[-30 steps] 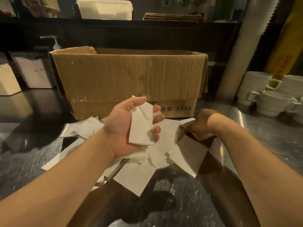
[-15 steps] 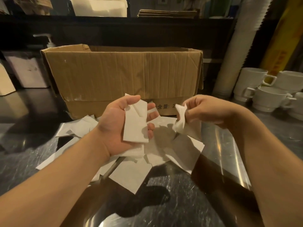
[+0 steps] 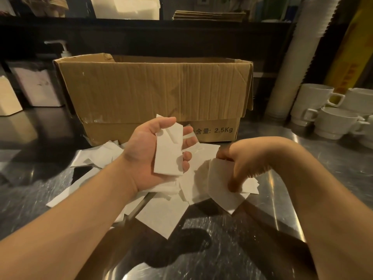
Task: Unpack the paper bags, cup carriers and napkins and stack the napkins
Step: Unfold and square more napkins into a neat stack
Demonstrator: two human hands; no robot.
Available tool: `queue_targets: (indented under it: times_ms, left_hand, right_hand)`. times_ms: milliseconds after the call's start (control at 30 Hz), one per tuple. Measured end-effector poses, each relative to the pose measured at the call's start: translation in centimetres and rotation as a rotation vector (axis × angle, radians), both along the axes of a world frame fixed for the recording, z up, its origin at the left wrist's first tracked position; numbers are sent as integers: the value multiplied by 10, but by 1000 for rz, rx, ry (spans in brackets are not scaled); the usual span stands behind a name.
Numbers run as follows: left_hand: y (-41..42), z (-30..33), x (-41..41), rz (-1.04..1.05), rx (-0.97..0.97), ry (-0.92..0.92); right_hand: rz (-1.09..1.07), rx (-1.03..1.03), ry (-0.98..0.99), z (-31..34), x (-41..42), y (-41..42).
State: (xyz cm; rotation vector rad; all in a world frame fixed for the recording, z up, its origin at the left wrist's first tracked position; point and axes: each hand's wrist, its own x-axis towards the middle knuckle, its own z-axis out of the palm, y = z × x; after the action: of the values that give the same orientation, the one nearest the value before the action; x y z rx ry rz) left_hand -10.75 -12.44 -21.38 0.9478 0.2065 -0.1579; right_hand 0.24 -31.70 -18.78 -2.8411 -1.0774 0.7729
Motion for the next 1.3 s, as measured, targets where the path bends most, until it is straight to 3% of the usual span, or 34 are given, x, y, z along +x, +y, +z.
queue_targets:
  times_ms: [233, 333, 500, 633, 767, 967, 1200, 1300]
  left_hand:
    - [0, 1, -1, 8, -15, -18]
    - [0, 1, -1, 2, -36, -48]
    - [1, 0, 4, 64, -84, -82]
    - [2, -3, 6, 83, -52, -96]
    - [1, -3, 5, 75, -35, -126]
    - [-1, -9, 5, 35, -53, -180]
    - [-2, -7, 4, 83, -46, -195]
    - [-1, -4, 1, 78, -90, -208]
  right_hand:
    - [28, 111, 30, 7, -3, -4]
    - [28, 304, 160, 15, -4, -10]
    - [92, 682, 546, 18, -5, -14]
    - [35, 989, 602, 10, -5, -7]
    - [-50, 1104, 659, 4, -7, 6]
    - [-246, 1154, 577, -9, -14, 26]
    - [-360, 1189, 235, -14, -20, 35]
    - [-396, 1218, 212, -13, -16, 36]
